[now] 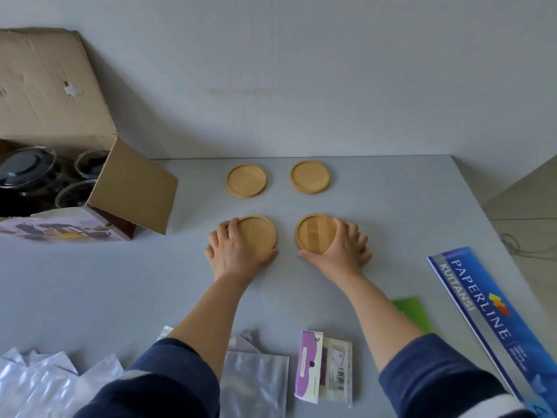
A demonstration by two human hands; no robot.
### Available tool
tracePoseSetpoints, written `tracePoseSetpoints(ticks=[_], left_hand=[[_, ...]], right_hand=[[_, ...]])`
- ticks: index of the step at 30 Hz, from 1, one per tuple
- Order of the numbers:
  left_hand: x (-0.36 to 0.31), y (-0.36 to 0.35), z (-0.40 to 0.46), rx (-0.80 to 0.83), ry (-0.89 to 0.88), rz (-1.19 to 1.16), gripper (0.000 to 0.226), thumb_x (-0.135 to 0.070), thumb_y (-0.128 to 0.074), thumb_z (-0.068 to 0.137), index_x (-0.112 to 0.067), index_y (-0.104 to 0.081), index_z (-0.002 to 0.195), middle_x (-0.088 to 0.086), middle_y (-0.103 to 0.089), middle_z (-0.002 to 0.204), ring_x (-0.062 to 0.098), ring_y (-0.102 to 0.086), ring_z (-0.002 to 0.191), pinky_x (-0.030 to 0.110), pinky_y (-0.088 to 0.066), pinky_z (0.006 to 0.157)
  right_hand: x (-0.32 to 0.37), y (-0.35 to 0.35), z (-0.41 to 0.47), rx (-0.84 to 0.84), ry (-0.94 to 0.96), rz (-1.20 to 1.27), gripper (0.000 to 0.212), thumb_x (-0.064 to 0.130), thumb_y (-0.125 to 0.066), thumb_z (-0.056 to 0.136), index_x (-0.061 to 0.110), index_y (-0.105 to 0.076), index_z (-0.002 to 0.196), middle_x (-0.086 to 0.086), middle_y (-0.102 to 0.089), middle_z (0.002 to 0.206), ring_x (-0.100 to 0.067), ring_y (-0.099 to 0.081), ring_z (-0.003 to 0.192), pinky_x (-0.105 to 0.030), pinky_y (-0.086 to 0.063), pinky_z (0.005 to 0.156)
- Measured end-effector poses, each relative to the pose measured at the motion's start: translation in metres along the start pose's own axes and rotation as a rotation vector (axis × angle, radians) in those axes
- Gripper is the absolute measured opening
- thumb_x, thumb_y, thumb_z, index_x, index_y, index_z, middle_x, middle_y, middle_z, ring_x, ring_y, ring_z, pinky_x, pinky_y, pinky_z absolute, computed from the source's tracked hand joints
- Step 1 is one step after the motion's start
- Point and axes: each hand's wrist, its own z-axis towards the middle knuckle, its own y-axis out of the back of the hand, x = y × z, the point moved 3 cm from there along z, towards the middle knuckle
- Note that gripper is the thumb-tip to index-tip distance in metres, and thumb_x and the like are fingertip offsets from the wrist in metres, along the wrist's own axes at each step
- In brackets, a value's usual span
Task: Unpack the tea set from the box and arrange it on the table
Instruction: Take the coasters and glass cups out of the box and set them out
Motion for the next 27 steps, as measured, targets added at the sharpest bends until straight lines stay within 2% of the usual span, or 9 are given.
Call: tracePoseSetpoints(ticks=[5,9,12,15,17,20,22,24,27], left_hand=[[0.003,0.001,0.003,0.021,0.007,0.013,0.114,-0.069,-0.075,0.057,-0.018,-0.025,0.146,0.0,-0.032,0.143,0.024,-0.027,0.135,0.04,-0.022,0.111],[0.009,0.009,0.0,0.079,-0.009,0.045,0.125,-0.075,-0.069,0.058,-0.018,-0.009,0.152,0.001,-0.021,0.152,0.025,-0.019,0.141,0.042,-0.02,0.112],[0.017,0.045,0.004,-0.09,-0.067,0.009,0.092,-0.068,-0.053,0.08,-0.018,-0.02,0.15,0.0,-0.024,0.151,0.024,-0.022,0.139,0.042,-0.019,0.111],[0.034,0.103,0.014,-0.355,-0.125,0.005,0.054,-0.045,-0.048,0.093,-0.017,-0.039,0.139,0.001,-0.033,0.144,0.025,-0.027,0.132,0.043,-0.022,0.107],[0.055,0.144,0.022,-0.472,-0.102,0.036,0.046,-0.034,-0.054,0.09,-0.019,-0.045,0.133,0.0,-0.033,0.143,0.025,-0.026,0.132,0.045,-0.022,0.109],[0.095,0.195,0.032,-0.527,0.019,0.122,0.048,-0.031,-0.059,0.087,-0.018,-0.049,0.132,0.002,-0.034,0.143,0.025,-0.026,0.136,0.046,-0.022,0.113],[0.126,0.221,0.041,-0.452,0.131,0.164,0.055,-0.038,-0.058,0.089,-0.017,-0.045,0.138,0.005,-0.039,0.143,0.026,-0.031,0.136,0.046,-0.028,0.111],[0.148,0.235,0.051,-0.298,0.21,0.206,0.06,-0.046,-0.058,0.088,-0.017,-0.044,0.139,0.005,-0.048,0.14,0.026,-0.041,0.131,0.044,-0.037,0.106],[0.16,0.242,0.068,-0.055,0.237,0.131,0.047,-0.051,-0.06,0.084,-0.016,-0.058,0.115,0.001,-0.07,0.104,0.017,-0.063,0.093,0.035,-0.055,0.079]], right_hand=[[0.001,0.006,0.003,0.07,-0.064,-0.01,0.116,0.067,-0.08,0.045,0.03,-0.026,0.141,0.0,-0.029,0.137,-0.027,-0.027,0.127,-0.043,-0.027,0.102],[0.009,0.017,0.003,0.153,-0.091,-0.026,0.118,0.073,-0.077,0.044,0.03,-0.02,0.138,-0.001,-0.026,0.135,-0.026,-0.027,0.126,-0.041,-0.027,0.101],[0.033,0.03,0.006,0.079,-0.045,-0.043,0.099,0.074,-0.07,0.055,0.027,-0.024,0.129,-0.003,-0.026,0.13,-0.026,-0.028,0.122,-0.042,-0.026,0.1],[0.086,0.033,0.008,0.045,0.121,-0.033,0.078,0.066,-0.066,0.068,0.026,-0.031,0.126,-0.005,-0.028,0.13,-0.029,-0.028,0.122,-0.043,-0.027,0.102],[0.132,0.027,0.003,0.109,0.227,-0.03,0.067,0.061,-0.063,0.074,0.028,-0.035,0.126,-0.005,-0.029,0.133,-0.029,-0.026,0.125,-0.043,-0.025,0.104],[0.201,0.015,-0.01,0.211,0.355,-0.011,0.058,0.058,-0.06,0.079,0.03,-0.044,0.126,-0.006,-0.032,0.135,-0.029,-0.026,0.13,-0.041,-0.026,0.105],[0.247,0.003,-0.02,0.275,0.427,0.019,0.056,0.058,-0.058,0.081,0.03,-0.046,0.129,-0.006,-0.035,0.138,-0.029,-0.027,0.133,-0.042,-0.028,0.105],[0.289,-0.012,-0.03,0.335,0.479,0.062,0.056,0.057,-0.057,0.082,0.031,-0.046,0.13,-0.006,-0.036,0.139,-0.028,-0.027,0.134,-0.043,-0.029,0.105],[0.342,-0.036,-0.041,0.364,0.541,0.128,0.057,0.056,-0.057,0.082,0.031,-0.045,0.132,-0.006,-0.034,0.141,-0.028,-0.026,0.134,-0.043,-0.03,0.107]])
